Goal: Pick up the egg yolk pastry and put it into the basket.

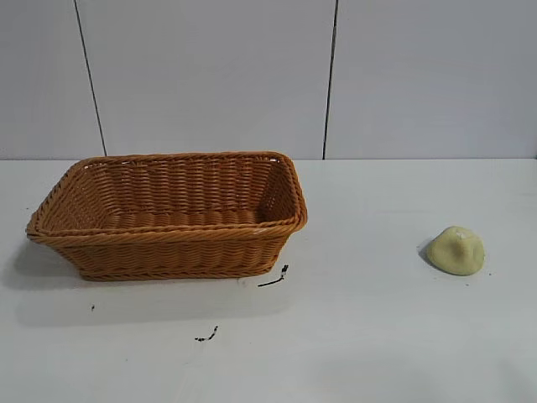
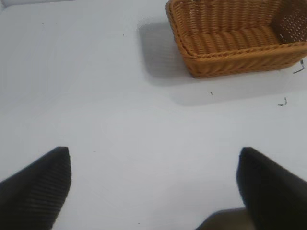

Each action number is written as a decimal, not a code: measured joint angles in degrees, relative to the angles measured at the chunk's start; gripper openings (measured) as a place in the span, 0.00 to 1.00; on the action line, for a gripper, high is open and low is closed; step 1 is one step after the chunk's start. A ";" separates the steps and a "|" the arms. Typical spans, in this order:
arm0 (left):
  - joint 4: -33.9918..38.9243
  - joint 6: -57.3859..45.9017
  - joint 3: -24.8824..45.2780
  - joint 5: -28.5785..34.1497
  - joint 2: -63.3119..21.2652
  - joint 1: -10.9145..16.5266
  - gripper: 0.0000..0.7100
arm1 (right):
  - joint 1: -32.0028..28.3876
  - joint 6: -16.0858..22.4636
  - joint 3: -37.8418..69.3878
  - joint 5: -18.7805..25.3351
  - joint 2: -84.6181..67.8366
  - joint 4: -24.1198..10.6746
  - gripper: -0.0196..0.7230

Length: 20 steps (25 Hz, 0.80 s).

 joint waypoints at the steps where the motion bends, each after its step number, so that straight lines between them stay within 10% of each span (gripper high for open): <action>1: 0.00 0.00 0.00 0.00 0.00 0.00 0.98 | 0.00 0.00 0.00 0.00 0.00 0.00 0.96; 20: 0.00 0.00 0.00 0.00 0.00 0.00 0.98 | 0.00 2.00 -7.35 -4.72 21.46 -0.66 0.96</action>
